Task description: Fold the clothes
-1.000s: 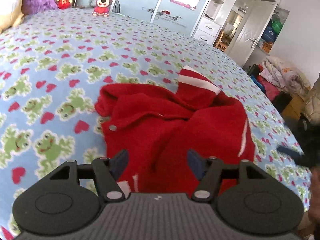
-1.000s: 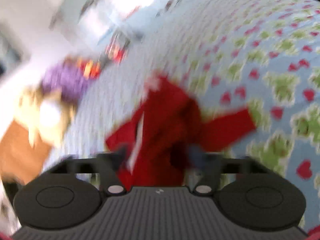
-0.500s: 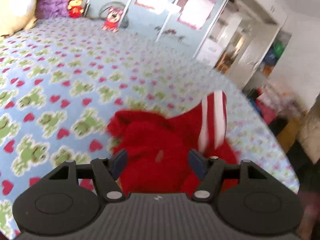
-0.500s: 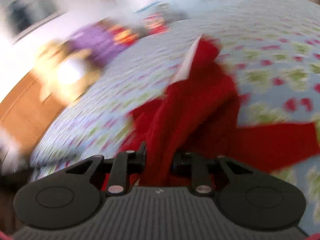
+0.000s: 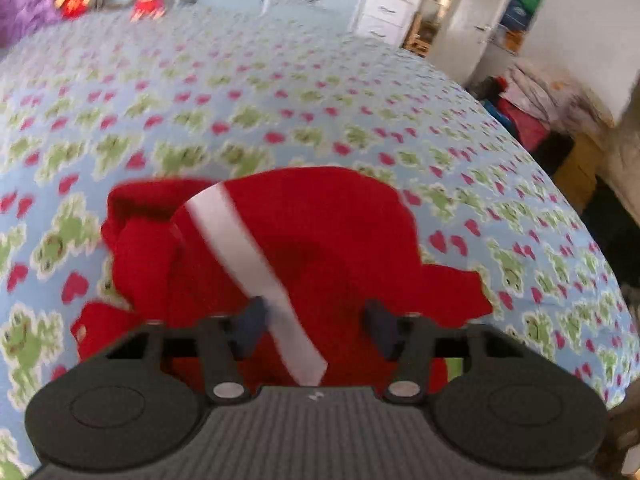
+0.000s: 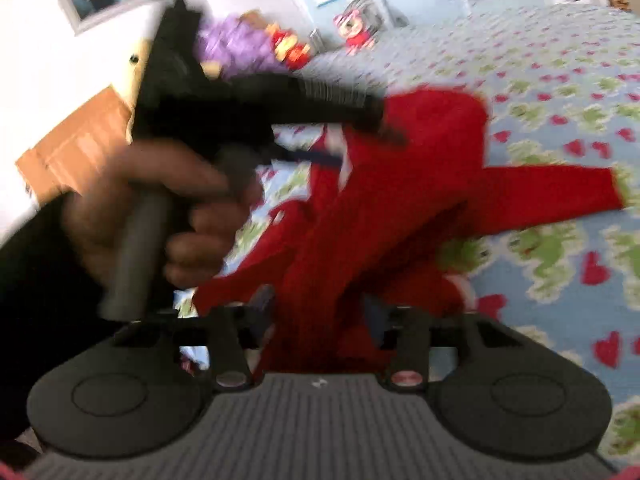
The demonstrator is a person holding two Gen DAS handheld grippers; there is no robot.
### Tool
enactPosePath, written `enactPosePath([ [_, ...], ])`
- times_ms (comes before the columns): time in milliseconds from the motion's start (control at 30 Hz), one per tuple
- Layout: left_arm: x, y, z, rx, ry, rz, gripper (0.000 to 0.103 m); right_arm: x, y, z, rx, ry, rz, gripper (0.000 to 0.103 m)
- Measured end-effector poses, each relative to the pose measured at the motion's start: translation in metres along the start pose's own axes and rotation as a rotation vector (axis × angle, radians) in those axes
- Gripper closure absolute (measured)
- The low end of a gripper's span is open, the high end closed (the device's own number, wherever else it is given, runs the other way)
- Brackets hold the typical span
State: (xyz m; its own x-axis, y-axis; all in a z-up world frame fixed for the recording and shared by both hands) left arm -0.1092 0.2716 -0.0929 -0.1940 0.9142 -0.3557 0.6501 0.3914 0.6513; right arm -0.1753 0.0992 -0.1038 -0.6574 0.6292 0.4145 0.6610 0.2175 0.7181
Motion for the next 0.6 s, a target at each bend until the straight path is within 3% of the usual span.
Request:
enactPosePath([
  [67, 0.005, -0.004, -0.005, -0.009, -0.046, -0.043, 0.073, -0.02, 0.006, -0.016, -0.041, -0.025, 0.079, 0.04],
  [133, 0.005, -0.01, -0.014, -0.022, -0.072, -0.039, 0.077, -0.044, 0.013, -0.027, -0.073, -0.045, 0.182, 0.031],
  [267, 0.004, -0.022, -0.033, -0.048, -0.124, -0.03, 0.078, -0.09, 0.039, -0.016, -0.082, -0.031, 0.454, 0.028],
  [333, 0.003, -0.027, -0.043, -0.061, -0.149, -0.026, 0.078, -0.092, 0.054, 0.001, -0.058, -0.002, 0.5, 0.021],
  [500, 0.001, -0.042, -0.067, -0.094, -0.214, -0.015, 0.079, -0.08, 0.066, 0.065, 0.097, -0.031, 0.522, 0.021],
  [567, 0.001, -0.048, -0.077, -0.109, -0.238, -0.011, 0.079, -0.074, 0.057, 0.093, 0.185, -0.067, 0.508, 0.032],
  [600, 0.005, -0.045, -0.086, -0.128, -0.232, -0.01, 0.077, -0.07, 0.052, 0.097, 0.192, -0.068, 0.488, 0.059],
])
Point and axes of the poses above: each gripper's, at about its wrist camera, not at the fingertips, and z roughly the way its jaws point, x to its left, y to its top, the point moved 5 cm from there along z, roughly the way its jaws point, and after that the axes turned 5 degrees about -y, right-handed, at the moved point
